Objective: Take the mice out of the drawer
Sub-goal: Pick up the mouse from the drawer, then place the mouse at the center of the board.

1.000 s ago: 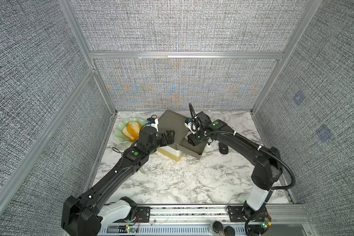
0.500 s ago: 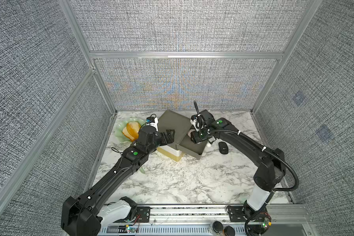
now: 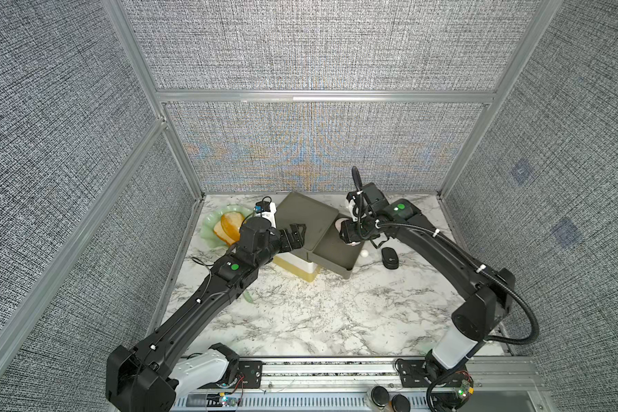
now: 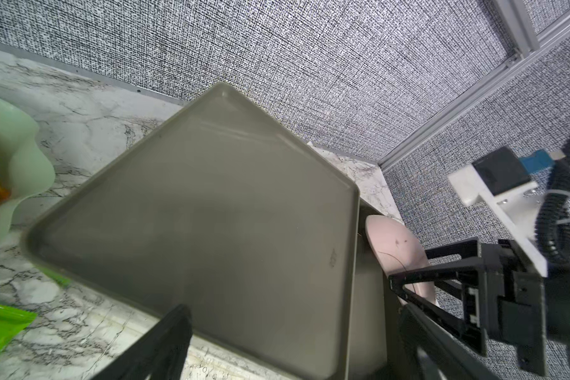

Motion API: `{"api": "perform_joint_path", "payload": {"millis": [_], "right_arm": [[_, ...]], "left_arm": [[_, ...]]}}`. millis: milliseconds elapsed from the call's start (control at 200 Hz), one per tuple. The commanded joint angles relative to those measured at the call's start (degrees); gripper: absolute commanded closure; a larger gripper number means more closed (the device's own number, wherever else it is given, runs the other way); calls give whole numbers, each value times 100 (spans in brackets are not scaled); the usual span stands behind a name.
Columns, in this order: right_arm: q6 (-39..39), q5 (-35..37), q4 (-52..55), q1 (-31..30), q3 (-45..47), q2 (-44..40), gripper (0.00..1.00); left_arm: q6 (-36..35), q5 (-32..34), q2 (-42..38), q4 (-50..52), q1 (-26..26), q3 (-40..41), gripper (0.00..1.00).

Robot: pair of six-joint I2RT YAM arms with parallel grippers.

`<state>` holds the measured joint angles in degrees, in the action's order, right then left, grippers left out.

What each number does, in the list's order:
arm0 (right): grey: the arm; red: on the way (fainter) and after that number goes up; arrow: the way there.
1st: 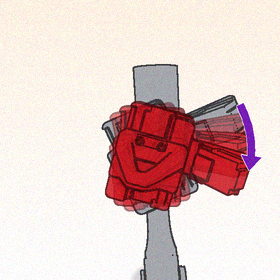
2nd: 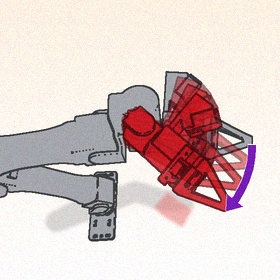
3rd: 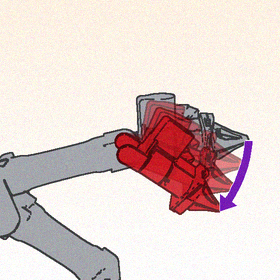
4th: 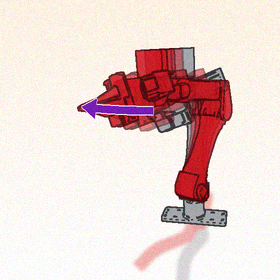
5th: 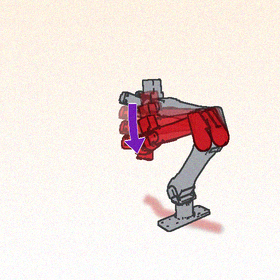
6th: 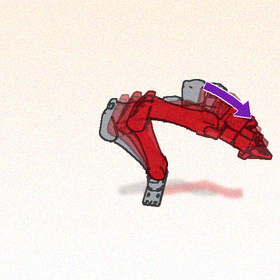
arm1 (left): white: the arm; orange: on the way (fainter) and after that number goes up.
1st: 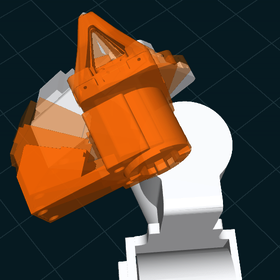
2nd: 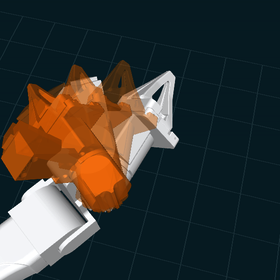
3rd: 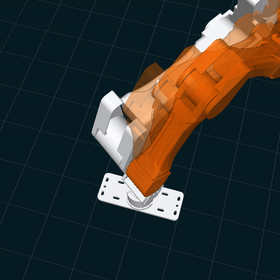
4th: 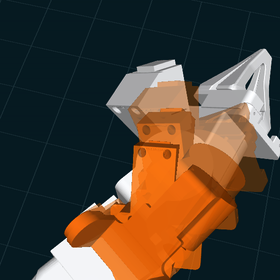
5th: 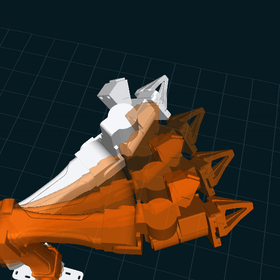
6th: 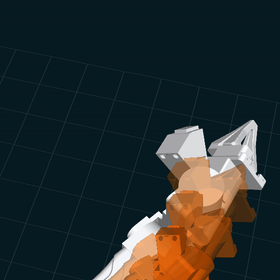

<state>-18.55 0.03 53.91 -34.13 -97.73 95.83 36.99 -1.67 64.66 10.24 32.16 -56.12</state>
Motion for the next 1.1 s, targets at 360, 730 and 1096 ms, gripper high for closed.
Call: {"api": "perform_joint_path", "payload": {"millis": [360, 730, 1096], "right_arm": [[-479, 664, 155, 889, 1568, -1799, 57], [-1081, 868, -344, 1255, 3595, -1809, 60], [-1120, 532, -1481, 1574, 4902, -1314, 63]], "left_arm": [[-237, -745, 49, 418, 183, -451, 1], [-156, -645, -192, 288, 230, -106, 1], [-307, -345, -315, 393, 220, -120, 1]]}}
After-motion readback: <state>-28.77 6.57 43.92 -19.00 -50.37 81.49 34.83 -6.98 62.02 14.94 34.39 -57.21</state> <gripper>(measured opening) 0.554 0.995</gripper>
